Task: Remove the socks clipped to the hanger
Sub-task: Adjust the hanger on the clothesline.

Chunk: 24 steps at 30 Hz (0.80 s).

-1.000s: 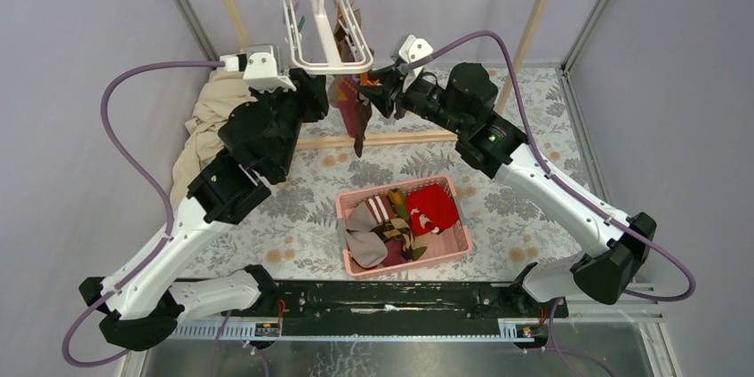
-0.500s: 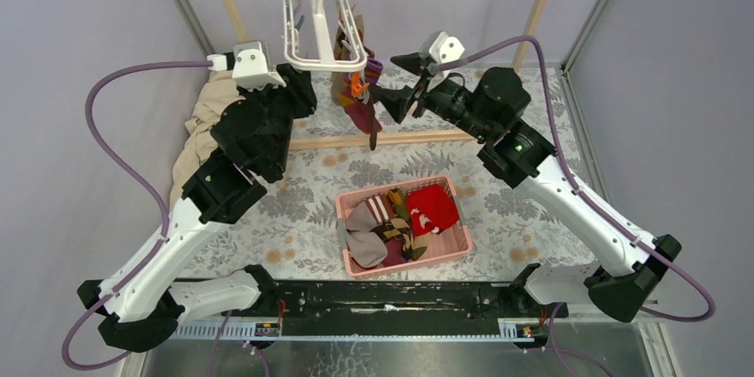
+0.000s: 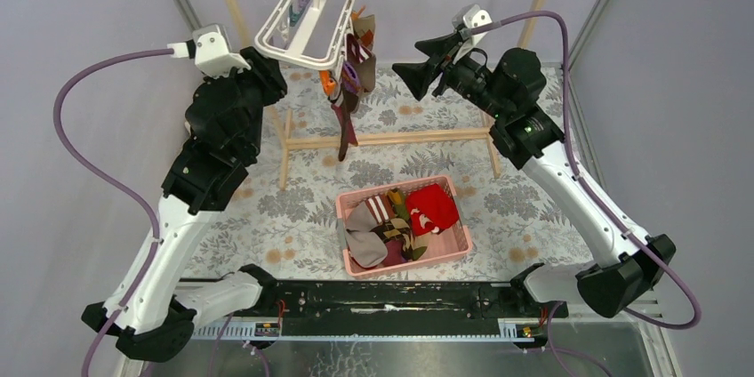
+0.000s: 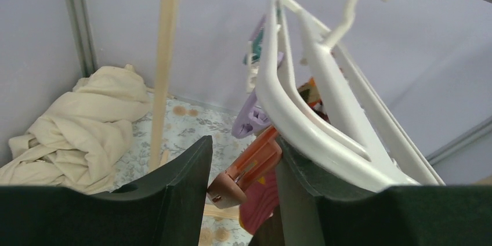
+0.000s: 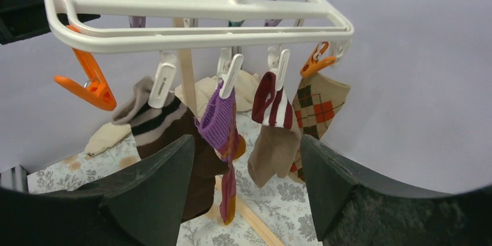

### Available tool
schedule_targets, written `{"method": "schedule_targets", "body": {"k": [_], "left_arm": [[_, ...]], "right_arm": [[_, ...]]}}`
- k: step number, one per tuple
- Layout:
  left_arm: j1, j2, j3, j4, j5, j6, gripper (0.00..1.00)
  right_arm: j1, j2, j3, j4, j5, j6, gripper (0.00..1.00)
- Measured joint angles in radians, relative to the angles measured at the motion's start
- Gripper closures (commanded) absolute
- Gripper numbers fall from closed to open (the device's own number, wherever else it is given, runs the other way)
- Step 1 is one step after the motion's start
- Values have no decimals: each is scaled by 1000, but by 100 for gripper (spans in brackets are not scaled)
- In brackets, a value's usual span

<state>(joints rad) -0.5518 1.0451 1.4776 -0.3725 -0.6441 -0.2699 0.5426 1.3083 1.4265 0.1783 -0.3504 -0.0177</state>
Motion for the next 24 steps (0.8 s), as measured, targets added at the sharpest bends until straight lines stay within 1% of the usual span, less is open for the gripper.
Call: {"method": "schedule_targets", "body": {"k": [6, 10, 17, 24], "left_arm": [[170, 32, 32, -70, 134, -74, 49], [254, 69, 53, -103, 224, -108, 49], [322, 138, 73, -119, 343, -136, 49], [352, 185, 97, -123, 399, -144, 49]], "right_arm": [[-22, 64, 29, -2, -15, 45, 26], [-24, 101, 53, -10, -19, 55, 25], [-31, 140, 109, -37, -11, 58, 25], [-37, 188, 189, -55, 23, 50, 26]]}}
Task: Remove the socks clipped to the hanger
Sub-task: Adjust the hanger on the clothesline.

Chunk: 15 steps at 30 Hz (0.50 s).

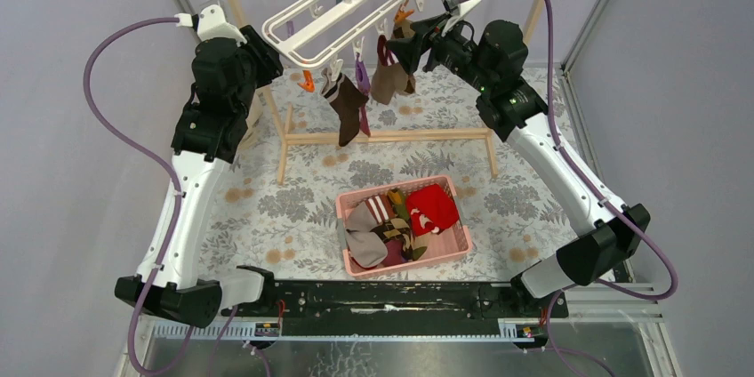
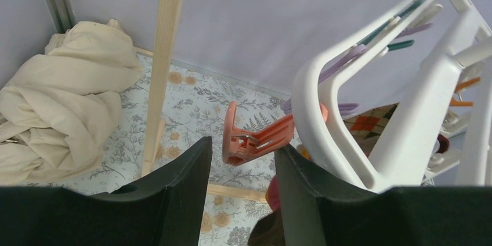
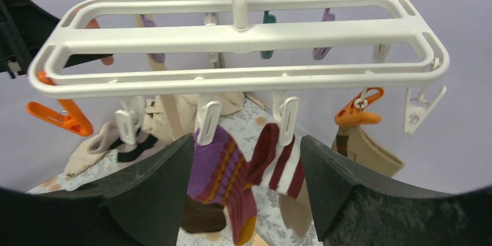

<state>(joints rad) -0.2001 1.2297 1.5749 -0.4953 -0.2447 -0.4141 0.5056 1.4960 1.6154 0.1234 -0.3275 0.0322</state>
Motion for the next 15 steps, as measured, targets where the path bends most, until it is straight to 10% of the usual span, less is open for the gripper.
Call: {"method": "schedule_targets", "body": {"k": [15], "left_arm": [[55, 111, 59, -1, 99, -3, 47]], "right_arm": [[-77, 143, 43, 57, -16, 25, 33]]}}
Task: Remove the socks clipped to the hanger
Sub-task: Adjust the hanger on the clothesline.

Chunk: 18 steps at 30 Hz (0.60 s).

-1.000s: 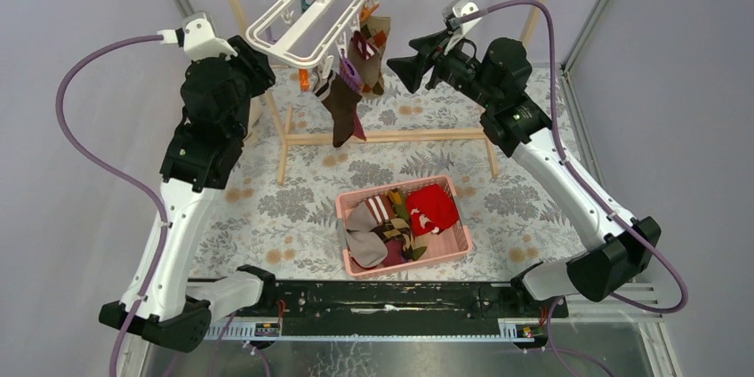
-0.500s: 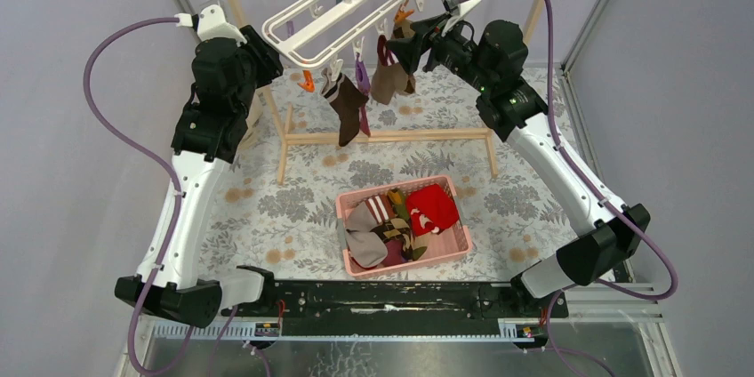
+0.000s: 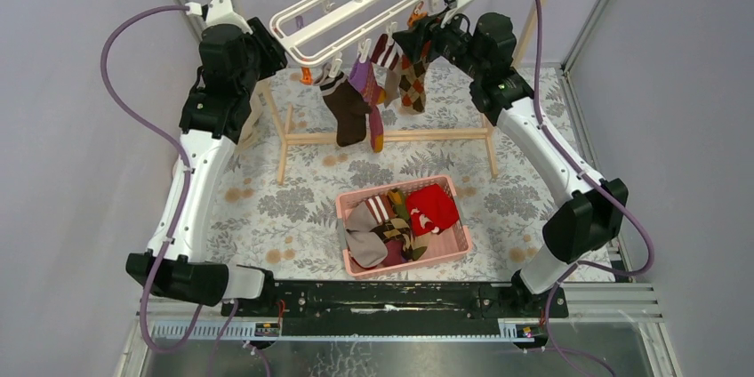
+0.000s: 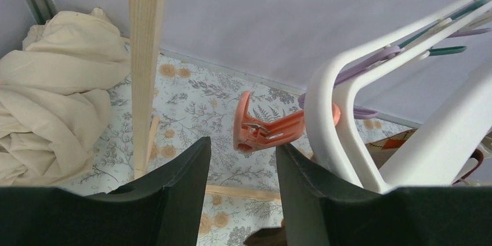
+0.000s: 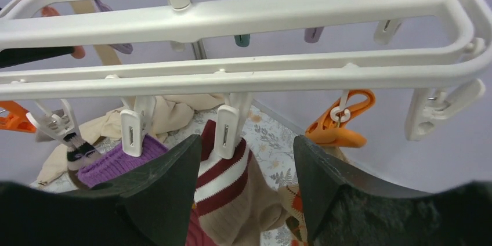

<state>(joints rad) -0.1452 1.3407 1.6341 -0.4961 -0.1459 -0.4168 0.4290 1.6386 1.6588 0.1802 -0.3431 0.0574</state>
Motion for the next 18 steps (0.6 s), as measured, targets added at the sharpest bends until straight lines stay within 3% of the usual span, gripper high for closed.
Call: {"method": "schedule_targets", "body": {"k": [11, 18], "left_arm": [[26, 67, 56, -7, 57, 0, 47], [31, 118, 97, -11, 81, 0, 47]], "right_arm": [[-12, 56, -11, 158, -97, 64, 32], [-12, 82, -15, 208, -88, 81, 41]]}}
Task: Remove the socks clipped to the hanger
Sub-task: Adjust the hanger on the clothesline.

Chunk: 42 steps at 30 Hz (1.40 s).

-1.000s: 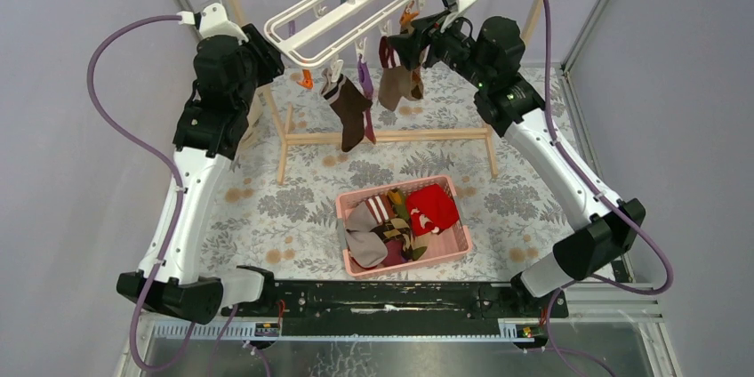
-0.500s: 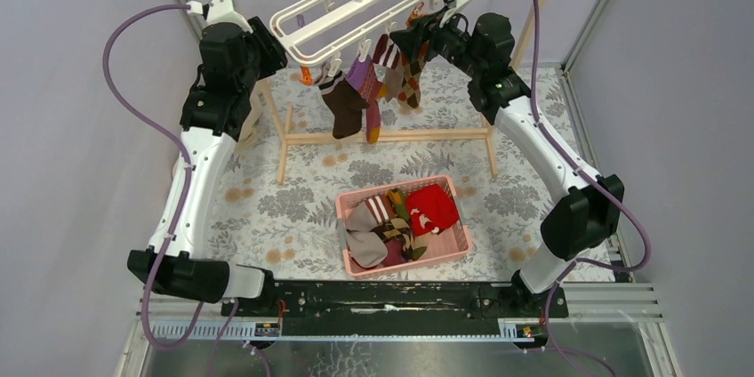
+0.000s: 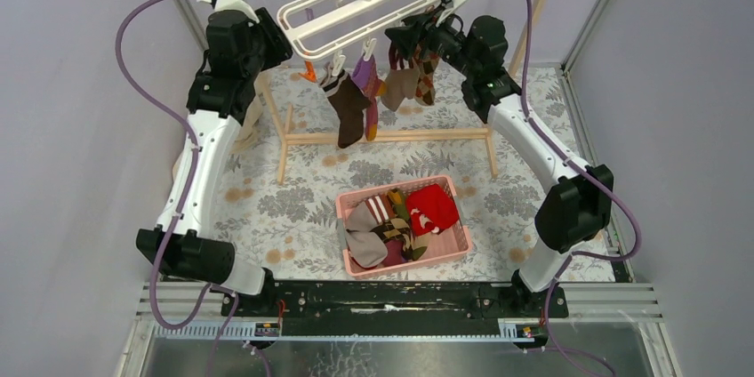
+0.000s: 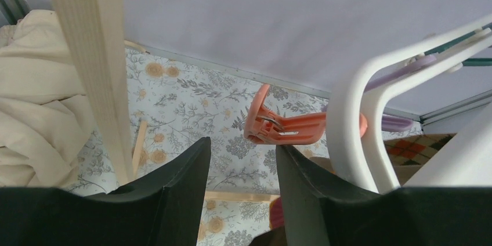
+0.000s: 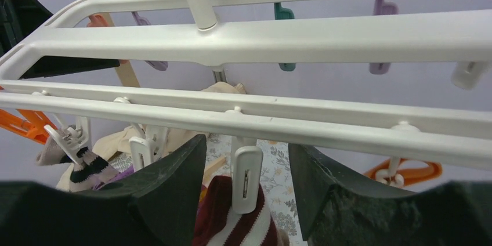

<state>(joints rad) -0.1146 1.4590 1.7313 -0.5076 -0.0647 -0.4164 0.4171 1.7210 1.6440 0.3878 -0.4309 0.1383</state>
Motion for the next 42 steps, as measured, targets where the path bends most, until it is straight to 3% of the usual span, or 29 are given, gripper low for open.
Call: {"method": "schedule_targets", "body": {"k": [6, 17, 26, 42], "left_arm": [[0, 45, 41, -4, 10, 0, 43], [5, 101, 109, -17, 12, 9, 10], [5, 85, 107, -36, 11, 11, 6], [5, -96, 51, -72, 27, 11, 4]], "right_arm": [[0, 0, -41, 42, 2, 6, 56], [2, -101, -156, 60, 4, 16, 63], [25, -196, -179, 57, 42, -8, 64], [111, -216, -182, -24, 117, -87, 65]]}}
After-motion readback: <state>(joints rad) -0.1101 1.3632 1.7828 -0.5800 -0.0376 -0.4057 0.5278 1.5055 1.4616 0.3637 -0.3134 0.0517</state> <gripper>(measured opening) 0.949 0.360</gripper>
